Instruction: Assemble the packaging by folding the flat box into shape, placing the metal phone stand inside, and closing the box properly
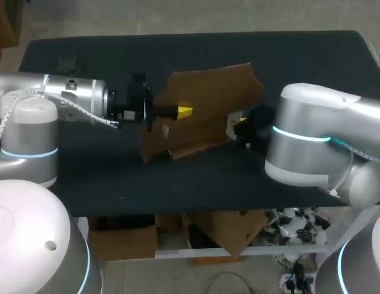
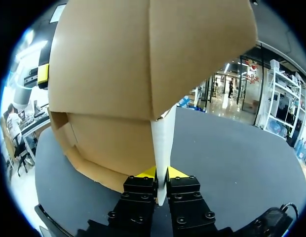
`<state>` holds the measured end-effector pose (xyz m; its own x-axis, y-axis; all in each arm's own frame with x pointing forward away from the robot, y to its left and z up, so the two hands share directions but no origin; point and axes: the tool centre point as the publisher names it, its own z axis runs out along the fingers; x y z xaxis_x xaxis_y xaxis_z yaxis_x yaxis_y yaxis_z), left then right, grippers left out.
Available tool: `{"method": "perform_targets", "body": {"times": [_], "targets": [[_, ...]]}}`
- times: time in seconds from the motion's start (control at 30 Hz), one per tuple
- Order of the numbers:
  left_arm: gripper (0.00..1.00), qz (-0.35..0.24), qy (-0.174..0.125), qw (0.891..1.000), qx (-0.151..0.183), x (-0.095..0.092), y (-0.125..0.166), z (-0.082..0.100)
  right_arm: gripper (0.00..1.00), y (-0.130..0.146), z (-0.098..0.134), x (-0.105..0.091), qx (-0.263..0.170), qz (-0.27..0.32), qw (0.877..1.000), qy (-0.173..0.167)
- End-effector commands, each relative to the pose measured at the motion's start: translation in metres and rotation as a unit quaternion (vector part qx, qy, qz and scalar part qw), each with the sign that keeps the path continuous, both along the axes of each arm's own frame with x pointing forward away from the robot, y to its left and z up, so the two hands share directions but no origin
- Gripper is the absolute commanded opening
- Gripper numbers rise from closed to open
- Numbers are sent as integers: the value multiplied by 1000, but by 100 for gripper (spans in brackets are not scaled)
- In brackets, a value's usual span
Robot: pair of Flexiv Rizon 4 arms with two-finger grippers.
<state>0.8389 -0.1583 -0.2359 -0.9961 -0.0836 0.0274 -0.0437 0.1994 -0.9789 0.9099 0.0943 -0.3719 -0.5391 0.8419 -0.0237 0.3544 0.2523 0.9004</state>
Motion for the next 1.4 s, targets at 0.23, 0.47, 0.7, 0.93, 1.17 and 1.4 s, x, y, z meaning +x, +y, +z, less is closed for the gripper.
{"method": "perform_targets", "body": {"times": [0.23,0.47,0.7,0.93,1.17,1.4], "targets": [[100,0,-27,999,21,1,3,10,0,5,6,-10,-50,-106,993,-30],[100,11,-43,998,41,-1,10,20,0,-1,9,-17,-45,-92,994,-27],[100,21,-60,996,60,-3,15,28,0,-11,12,-23,-28,-82,996,-19],[100,36,-73,994,72,-9,23,32,0,-23,10,-26,3,-67,998,0],[100,52,-88,991,81,-15,35,37,0,-29,10,-27,26,-45,999,16],[100,62,-109,988,90,-20,47,47,0,-34,12,-28,47,-19,998,27]]}}
